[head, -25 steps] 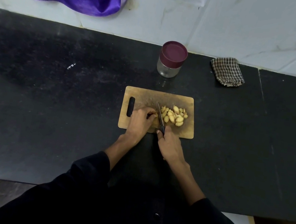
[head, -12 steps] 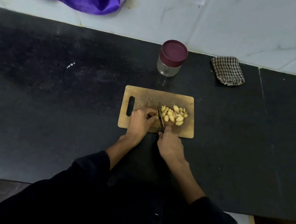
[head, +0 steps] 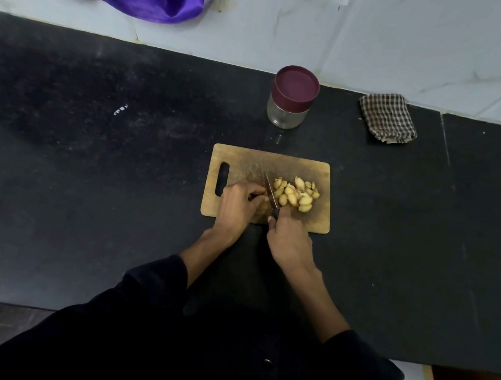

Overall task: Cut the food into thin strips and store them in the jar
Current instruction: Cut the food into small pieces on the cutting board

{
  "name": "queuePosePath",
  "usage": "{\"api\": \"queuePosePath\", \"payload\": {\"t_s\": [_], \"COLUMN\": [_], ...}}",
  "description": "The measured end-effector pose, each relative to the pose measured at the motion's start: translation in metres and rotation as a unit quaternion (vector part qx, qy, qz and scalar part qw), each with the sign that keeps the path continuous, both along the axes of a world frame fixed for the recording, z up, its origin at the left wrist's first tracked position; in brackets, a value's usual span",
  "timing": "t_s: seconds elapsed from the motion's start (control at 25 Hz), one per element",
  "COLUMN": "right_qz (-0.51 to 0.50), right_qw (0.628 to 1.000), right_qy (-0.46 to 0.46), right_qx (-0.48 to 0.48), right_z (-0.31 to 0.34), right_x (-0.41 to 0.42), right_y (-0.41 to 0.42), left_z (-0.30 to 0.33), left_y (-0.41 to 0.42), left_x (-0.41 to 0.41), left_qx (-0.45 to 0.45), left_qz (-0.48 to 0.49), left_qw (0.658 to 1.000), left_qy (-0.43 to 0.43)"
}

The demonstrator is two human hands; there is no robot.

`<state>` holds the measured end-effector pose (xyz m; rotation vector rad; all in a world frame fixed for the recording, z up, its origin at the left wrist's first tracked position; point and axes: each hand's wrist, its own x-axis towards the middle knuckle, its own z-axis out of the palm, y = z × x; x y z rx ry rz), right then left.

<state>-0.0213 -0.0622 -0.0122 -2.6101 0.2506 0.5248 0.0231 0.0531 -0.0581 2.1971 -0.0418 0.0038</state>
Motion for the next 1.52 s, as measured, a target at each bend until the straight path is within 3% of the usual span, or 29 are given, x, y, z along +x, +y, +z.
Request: {"api": "queuePosePath", "payload": {"t_s": [0.52,0.76,0.88,1.08,1.52], "right_qz": [-0.022,-0.045,-0.073,-0.030,0.003], "right_qw": [0.998,0.995,0.995,0.999,1.000], "right_qy": [0.039,0.084,0.057,0.013,0.005], "right_qx": [-0.047,0.019,0.027,0.026,-0.005], "right_z": [-0.003,-0.002,-0.004,-0.001,-0.003], "right_x": [-0.004,0.003,-0.006,-0.008,-0.003], "right_y": [0.014,0.001,-0.007,-0.005,0.000], "left_z": [-0.002,0.002,0.004,0.004,0.003], "left_y": [0.000,-0.001,0.000,0.001,0.002], "left_x": [-0.003,-0.004,-0.003,0.000,0.000], "left_qx": [0.010,0.003,-0.023,-0.051,-0.043], "left_qz": [0.001,0.007,0.019,0.019,0.021], "left_qw": [0.999,1.000,1.000,0.998,0.999], "left_qy": [-0.033,-0.028,-0.007,0.011,0.003]}}
